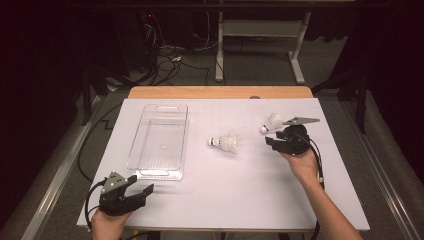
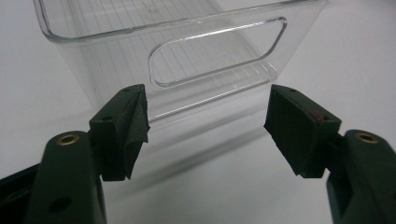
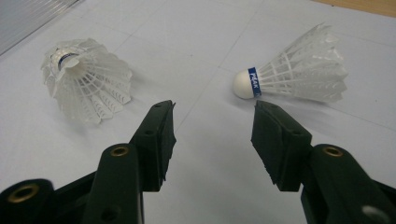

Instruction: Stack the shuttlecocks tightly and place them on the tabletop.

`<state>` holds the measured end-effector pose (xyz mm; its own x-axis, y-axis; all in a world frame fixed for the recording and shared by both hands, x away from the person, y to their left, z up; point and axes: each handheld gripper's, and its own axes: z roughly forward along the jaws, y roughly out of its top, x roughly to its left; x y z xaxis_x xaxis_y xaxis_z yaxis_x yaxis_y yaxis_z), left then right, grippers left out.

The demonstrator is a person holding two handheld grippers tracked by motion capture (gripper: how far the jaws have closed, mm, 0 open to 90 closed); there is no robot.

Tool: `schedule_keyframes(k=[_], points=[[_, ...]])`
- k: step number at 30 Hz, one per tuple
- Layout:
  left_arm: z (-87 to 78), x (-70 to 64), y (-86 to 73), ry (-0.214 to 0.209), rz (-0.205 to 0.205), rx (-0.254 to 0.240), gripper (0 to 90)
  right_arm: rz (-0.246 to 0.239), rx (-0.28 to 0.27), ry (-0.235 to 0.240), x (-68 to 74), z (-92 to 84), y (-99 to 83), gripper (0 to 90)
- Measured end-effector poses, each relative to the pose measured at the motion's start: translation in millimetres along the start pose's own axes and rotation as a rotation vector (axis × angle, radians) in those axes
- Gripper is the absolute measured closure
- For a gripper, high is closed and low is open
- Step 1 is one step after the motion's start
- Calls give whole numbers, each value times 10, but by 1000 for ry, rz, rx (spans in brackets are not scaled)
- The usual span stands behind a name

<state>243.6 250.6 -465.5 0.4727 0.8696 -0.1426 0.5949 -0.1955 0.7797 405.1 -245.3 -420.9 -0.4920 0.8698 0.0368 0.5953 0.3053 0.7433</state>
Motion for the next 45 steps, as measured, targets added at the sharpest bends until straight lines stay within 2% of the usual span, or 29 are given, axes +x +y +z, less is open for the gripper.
schedule_keyframes(k=[12,21,30,45], points=[[-11,14,-3,-2,4,3,310,18,-5,-28,-67,9,52,486],[-17,13,-4,3,-1,2,310,30,11,-37,-125,83,67,488],[-22,13,-6,2,0,1,310,49,-10,-56,-180,87,144,488],[-12,12,-4,7,-2,3,310,76,-15,-73,-313,97,228,487]])
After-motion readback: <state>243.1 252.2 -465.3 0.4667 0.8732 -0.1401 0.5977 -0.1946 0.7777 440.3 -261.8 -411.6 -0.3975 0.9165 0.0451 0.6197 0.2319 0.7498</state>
